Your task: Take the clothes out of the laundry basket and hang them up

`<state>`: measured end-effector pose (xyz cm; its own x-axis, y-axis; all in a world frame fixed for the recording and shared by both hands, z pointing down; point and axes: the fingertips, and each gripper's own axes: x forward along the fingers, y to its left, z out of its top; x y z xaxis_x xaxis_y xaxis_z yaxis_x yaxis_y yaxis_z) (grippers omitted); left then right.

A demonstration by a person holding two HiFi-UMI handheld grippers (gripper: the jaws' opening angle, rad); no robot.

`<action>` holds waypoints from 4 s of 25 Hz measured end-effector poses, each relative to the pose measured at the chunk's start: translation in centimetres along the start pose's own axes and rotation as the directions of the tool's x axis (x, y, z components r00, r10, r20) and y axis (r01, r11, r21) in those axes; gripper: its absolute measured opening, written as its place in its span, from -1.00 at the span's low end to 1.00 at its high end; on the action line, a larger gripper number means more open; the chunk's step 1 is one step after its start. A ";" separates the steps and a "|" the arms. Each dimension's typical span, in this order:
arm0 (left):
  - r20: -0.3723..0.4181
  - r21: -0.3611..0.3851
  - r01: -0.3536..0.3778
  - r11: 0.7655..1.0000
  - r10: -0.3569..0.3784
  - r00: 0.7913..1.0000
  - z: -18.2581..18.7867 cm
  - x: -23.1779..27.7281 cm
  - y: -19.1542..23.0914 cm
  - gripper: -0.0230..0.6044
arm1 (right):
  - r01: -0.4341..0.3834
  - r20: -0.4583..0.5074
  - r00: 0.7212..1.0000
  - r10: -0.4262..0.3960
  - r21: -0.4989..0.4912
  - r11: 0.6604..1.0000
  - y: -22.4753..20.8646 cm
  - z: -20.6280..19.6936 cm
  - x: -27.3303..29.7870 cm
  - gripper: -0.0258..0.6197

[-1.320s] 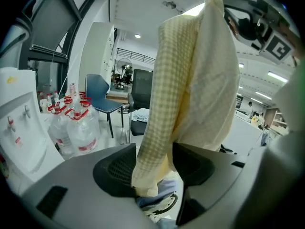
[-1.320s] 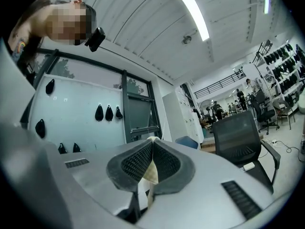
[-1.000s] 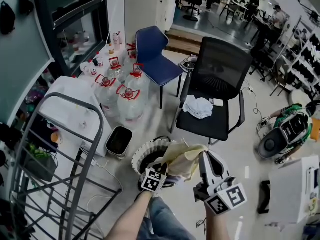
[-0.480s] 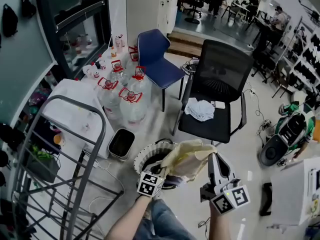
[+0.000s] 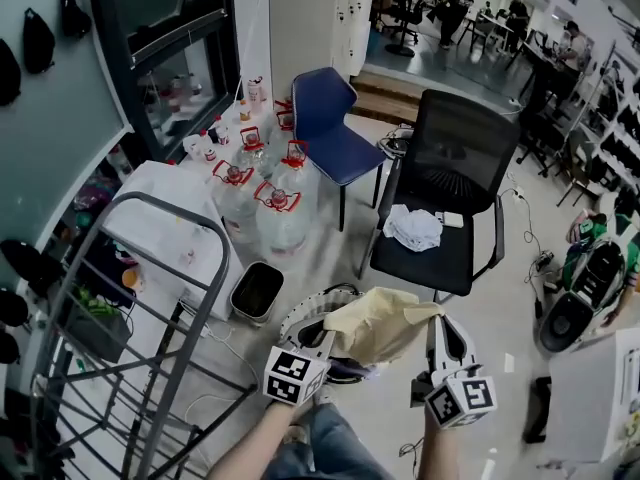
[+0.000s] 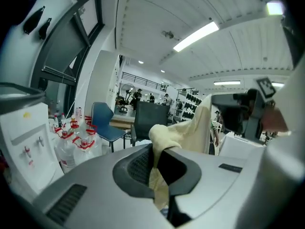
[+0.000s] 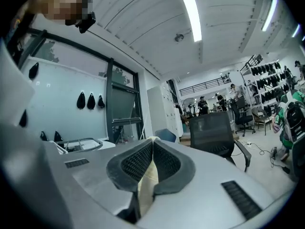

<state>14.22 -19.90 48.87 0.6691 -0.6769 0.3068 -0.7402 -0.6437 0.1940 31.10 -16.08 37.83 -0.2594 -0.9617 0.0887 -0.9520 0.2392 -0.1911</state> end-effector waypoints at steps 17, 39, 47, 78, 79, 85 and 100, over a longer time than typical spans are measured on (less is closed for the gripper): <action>0.138 0.011 -0.181 0.983 0.178 0.974 10.1 -14.6 3.1 -0.84 | -0.196 0.034 0.979 0.200 -0.101 0.975 9.8 3.6 5.1 -0.89; 0.148 -0.287 -0.747 0.600 0.798 0.584 5.2 -44.8 9.7 -0.84 | -0.892 -0.017 0.448 0.894 -0.069 0.446 47.3 2.2 6.7 -0.89; 0.079 -0.353 -0.886 0.301 0.953 0.292 2.1 -54.4 8.8 -0.84 | -0.979 -0.096 0.198 0.975 -0.062 0.193 56.3 -0.1 3.5 -0.89; -0.038 -0.422 -0.905 0.060 0.996 0.084 -4.2 -65.2 19.2 -0.84 | -0.995 -0.320 0.044 0.946 -0.099 0.013 72.4 -9.8 5.5 -0.89; -0.038 -0.422 -0.905 0.061 0.996 0.084 -4.2 -65.9 20.0 -0.84 | -0.994 -0.324 0.053 0.945 -0.104 0.020 73.3 -10.0 5.9 -0.89; -0.028 -0.420 -0.906 0.061 0.996 0.080 -3.7 -70.4 24.9 -0.84 | -0.987 -0.338 0.112 0.935 -0.147 0.065 78.6 -10.5 8.5 -0.89; -0.160 -0.366 -0.929 0.047 0.981 0.113 -8.3 -72.1 32.0 -0.84 | -0.965 -0.450 0.214 0.867 -0.236 0.117 82.7 -14.7 11.8 -0.88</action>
<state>-58.21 11.30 40.73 -0.6610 -0.6504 0.3743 -0.6808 0.7295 0.0654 -53.07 -5.72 37.48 -0.9541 0.0614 0.2930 0.1011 0.9873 0.1224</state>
